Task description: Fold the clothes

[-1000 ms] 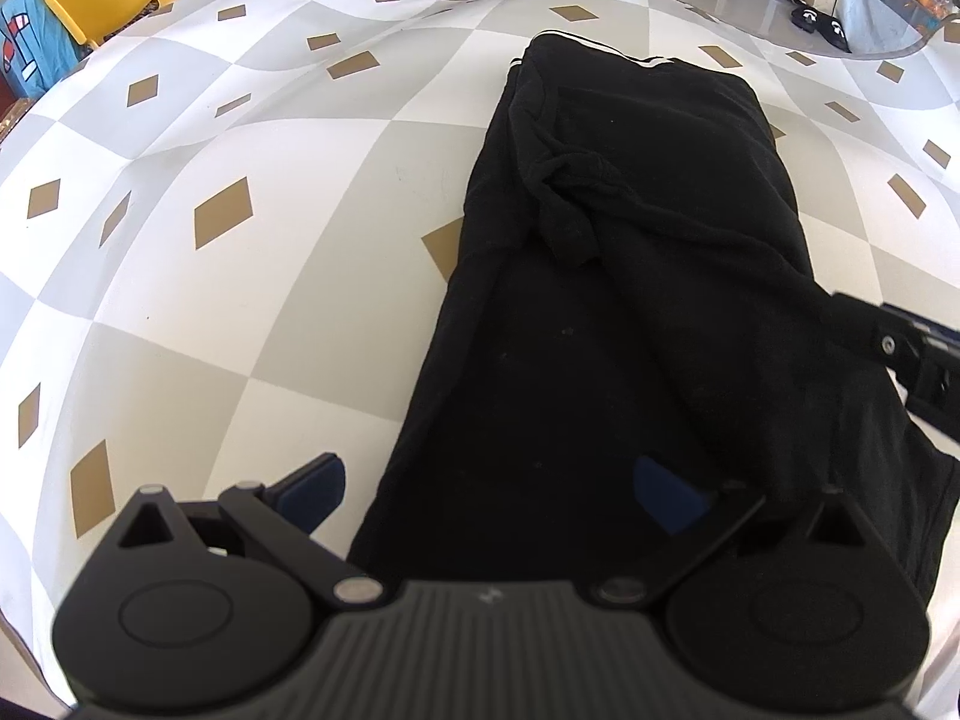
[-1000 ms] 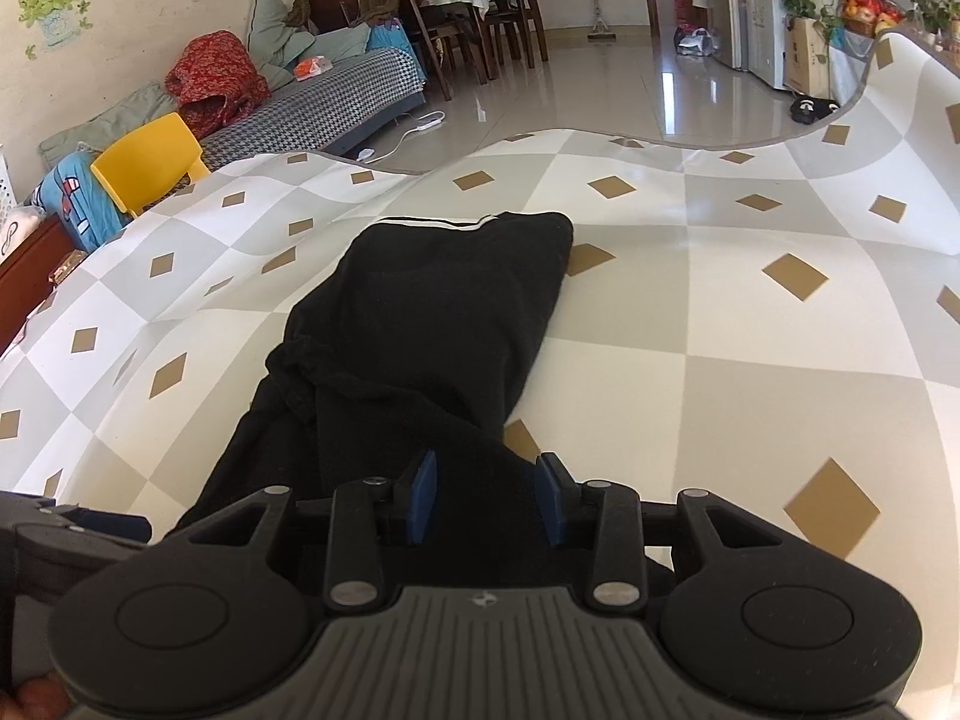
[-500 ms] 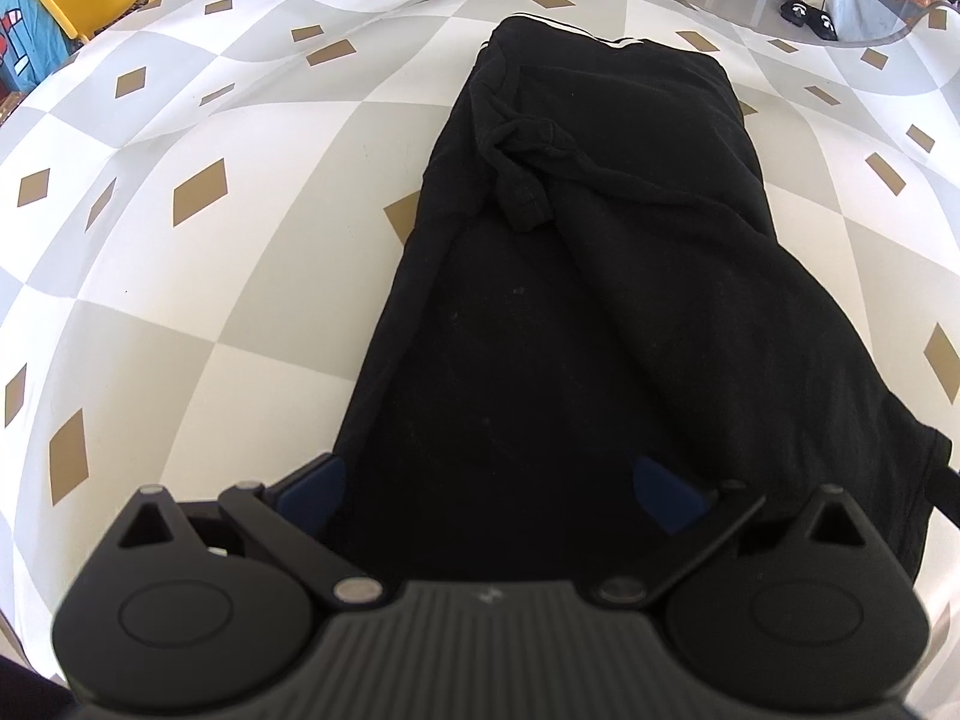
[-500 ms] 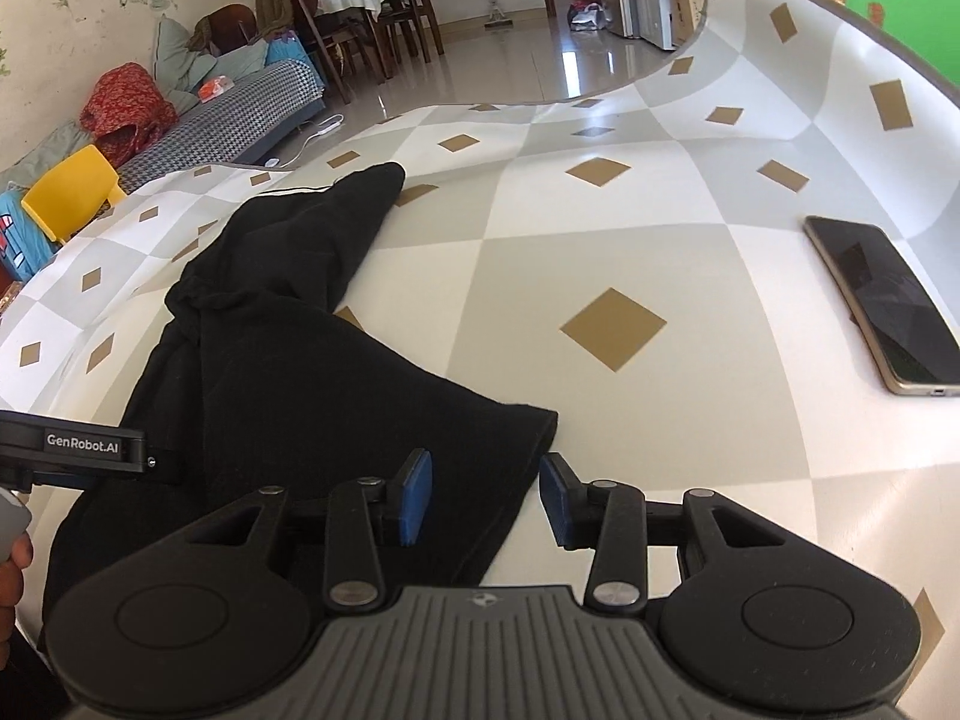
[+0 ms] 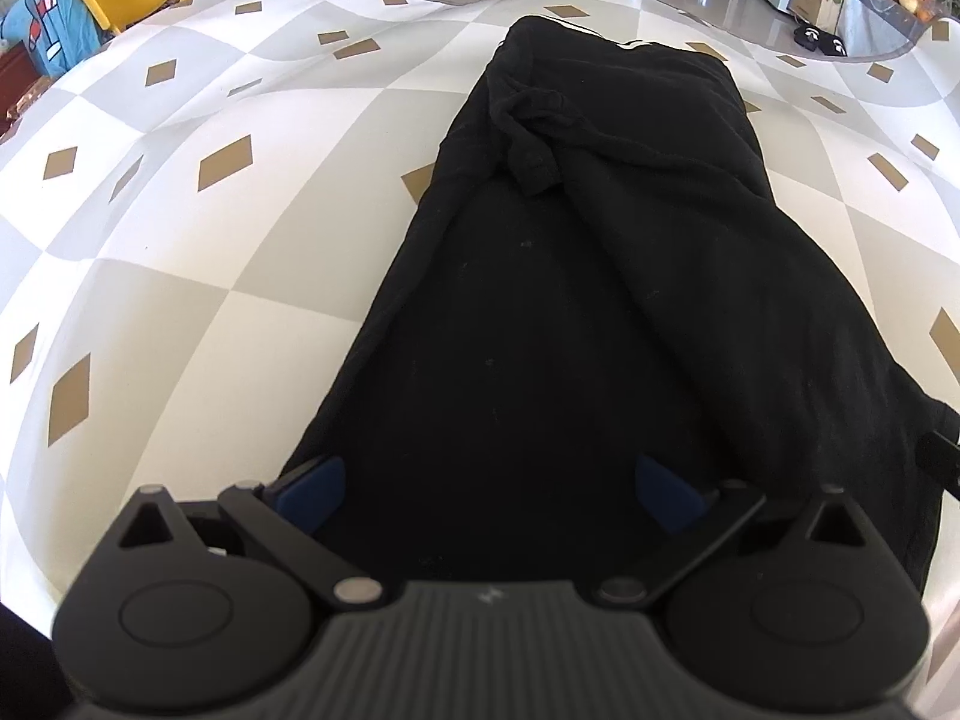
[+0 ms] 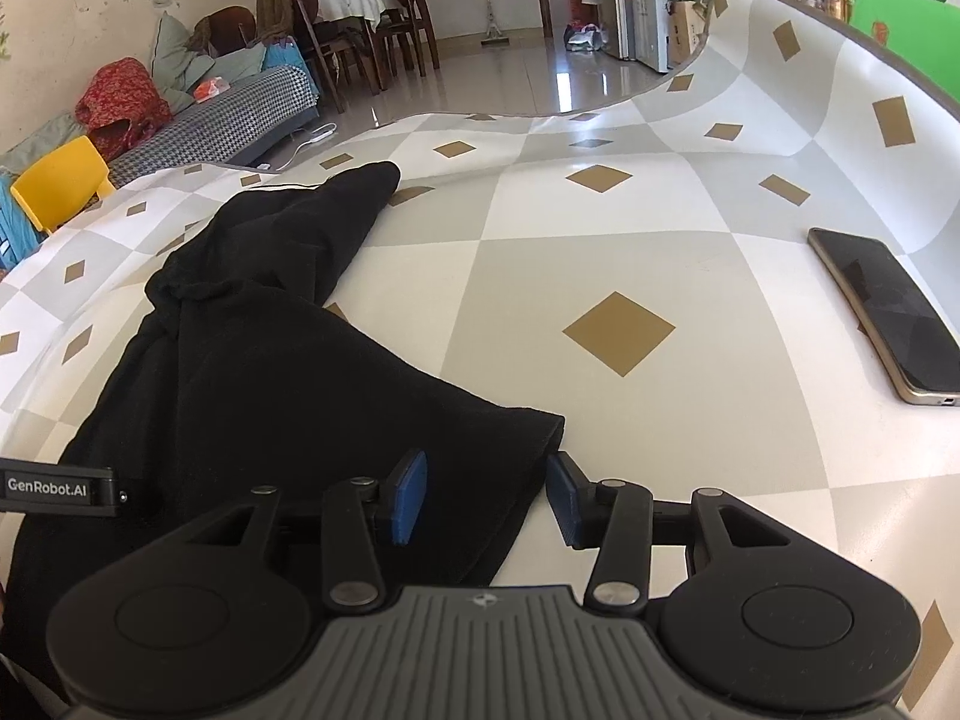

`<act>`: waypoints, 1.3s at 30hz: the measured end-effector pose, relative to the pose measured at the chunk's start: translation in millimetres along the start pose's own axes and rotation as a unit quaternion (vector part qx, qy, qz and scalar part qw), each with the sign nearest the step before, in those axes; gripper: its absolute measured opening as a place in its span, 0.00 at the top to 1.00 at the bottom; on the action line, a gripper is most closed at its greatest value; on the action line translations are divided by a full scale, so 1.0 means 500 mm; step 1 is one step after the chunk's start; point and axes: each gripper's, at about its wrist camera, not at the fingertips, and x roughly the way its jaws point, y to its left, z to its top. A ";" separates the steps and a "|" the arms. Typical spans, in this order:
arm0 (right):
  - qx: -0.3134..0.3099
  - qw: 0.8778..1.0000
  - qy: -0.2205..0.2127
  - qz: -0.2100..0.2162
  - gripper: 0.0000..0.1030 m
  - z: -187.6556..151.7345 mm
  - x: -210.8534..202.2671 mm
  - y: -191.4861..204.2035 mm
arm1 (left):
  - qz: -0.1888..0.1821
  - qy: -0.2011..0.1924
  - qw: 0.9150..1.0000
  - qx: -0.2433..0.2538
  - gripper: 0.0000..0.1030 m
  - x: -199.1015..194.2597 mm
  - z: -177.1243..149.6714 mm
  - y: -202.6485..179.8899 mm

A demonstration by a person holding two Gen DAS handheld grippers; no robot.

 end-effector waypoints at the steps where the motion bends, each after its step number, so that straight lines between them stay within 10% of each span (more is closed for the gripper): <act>1: -0.009 1.000 -0.003 -0.002 0.55 -0.003 0.001 0.005 | 0.001 -0.002 1.000 0.003 0.00 0.000 -0.001 -0.002; 14: -0.092 0.995 -0.027 -0.019 0.87 -0.024 0.006 0.048 | 0.001 -0.021 1.000 0.003 0.00 -0.004 -0.015 -0.002; 39: -0.066 0.997 -0.031 -0.033 0.86 -0.027 0.000 0.051 | -0.002 -0.031 1.000 0.004 0.00 -0.023 -0.036 0.004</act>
